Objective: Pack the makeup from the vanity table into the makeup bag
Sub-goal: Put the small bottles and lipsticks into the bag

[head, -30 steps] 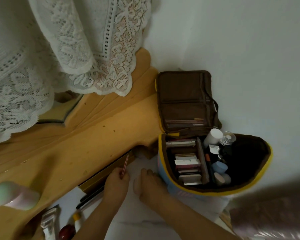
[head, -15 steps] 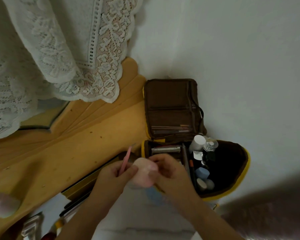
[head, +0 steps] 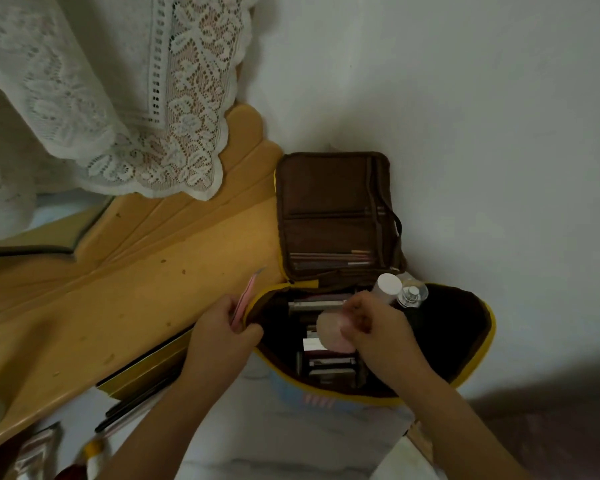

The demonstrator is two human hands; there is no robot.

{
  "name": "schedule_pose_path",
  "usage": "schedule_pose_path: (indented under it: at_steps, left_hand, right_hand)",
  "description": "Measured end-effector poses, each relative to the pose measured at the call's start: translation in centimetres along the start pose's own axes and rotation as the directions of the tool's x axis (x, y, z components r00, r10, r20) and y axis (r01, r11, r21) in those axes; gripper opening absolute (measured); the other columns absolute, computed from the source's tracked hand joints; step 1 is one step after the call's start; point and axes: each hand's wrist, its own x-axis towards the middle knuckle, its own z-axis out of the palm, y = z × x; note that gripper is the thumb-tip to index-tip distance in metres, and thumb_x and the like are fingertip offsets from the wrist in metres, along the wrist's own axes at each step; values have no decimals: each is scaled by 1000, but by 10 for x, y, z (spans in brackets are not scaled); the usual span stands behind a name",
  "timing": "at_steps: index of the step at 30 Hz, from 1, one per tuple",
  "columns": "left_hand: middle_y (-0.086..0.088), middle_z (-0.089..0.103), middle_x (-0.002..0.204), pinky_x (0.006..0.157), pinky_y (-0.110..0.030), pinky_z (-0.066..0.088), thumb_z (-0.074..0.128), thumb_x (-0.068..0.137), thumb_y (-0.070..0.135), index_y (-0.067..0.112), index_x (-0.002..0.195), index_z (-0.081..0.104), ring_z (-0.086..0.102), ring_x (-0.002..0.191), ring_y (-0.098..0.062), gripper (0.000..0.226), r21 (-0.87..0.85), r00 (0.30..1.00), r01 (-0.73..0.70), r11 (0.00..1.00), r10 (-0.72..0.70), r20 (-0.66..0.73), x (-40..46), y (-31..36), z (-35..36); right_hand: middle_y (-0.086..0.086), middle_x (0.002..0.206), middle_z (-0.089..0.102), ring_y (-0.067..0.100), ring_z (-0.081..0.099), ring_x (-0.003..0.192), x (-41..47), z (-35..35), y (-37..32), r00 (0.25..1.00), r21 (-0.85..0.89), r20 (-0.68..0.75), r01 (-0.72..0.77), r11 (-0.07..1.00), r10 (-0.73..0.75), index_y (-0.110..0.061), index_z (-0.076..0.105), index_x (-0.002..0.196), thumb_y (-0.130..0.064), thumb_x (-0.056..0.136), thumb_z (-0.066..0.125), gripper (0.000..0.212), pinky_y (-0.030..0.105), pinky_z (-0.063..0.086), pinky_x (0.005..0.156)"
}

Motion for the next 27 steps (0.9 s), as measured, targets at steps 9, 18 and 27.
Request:
schedule_pose_path:
  at_steps: [9,18,27]
  left_hand:
    - [-9,60,81,62,-27,48,60,83,8,19,85,58,56,70,-17,12,-80,999,14,997,-10,48,1,-2,7]
    - [-8,57,78,65,-30,47,64,84,21,19,87,55,53,68,-16,9,-87,998,11,996,-5,68,0,2,21]
    - [-7,63,88,78,-38,54,62,86,18,16,102,56,62,83,-20,17,-103,996,17,995,-8,85,-2,0,19]
  right_hand:
    - [4,120,58,23,54,111,-10,7,2,901,-530,430,203,823,55,-25,56,116,-4,88,52,36,32,50,87]
    - [11,129,52,27,50,118,-6,10,-8,873,-673,468,252,695,137,-21,48,129,-4,90,46,42,29,45,84]
    - [4,121,54,24,50,115,-19,14,-5,976,-663,218,161,731,-17,-19,47,124,-6,88,52,39,29,41,78]
